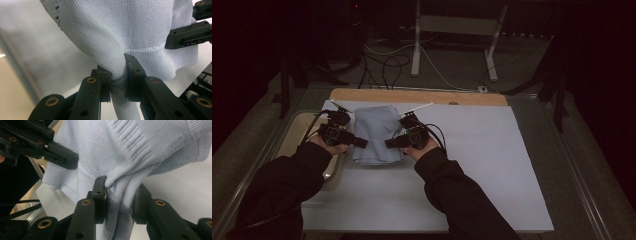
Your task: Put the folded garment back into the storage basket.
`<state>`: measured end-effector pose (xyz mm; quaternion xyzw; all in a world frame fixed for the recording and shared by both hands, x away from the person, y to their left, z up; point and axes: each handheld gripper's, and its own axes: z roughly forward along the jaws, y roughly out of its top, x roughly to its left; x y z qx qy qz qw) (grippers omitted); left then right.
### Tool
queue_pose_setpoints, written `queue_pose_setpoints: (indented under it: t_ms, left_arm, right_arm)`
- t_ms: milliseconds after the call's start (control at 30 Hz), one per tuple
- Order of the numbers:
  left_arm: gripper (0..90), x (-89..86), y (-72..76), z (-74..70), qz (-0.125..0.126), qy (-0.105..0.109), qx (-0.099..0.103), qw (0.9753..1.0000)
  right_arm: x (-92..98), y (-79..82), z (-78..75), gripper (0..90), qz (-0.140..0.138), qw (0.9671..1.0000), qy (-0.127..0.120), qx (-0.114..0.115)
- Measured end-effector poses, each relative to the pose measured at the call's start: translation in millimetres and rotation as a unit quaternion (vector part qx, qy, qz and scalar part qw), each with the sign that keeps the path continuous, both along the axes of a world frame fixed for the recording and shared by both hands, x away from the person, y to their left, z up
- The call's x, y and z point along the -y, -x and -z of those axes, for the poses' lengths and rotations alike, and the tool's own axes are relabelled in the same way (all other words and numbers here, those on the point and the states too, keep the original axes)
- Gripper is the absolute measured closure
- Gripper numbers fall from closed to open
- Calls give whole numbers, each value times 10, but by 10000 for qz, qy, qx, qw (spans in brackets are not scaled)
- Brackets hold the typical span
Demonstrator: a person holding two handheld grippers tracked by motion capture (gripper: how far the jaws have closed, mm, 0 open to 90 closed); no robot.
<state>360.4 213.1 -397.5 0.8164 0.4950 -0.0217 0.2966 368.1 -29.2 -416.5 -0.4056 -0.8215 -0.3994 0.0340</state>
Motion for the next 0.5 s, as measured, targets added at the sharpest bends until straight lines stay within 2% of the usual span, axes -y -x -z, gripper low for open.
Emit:
queue_pose_setpoints:
  t_ms: [233,500]
  left_arm:
    - [765,-185,51,-78,-87,-150,9,9998]
    - [766,-389,127,-123,-212,-207,35,9996]
  right_arm:
    - [-216,5,-35,694,-104,9999,-51,36]
    - [-451,31,-79,694,-241,9996,-8,109]
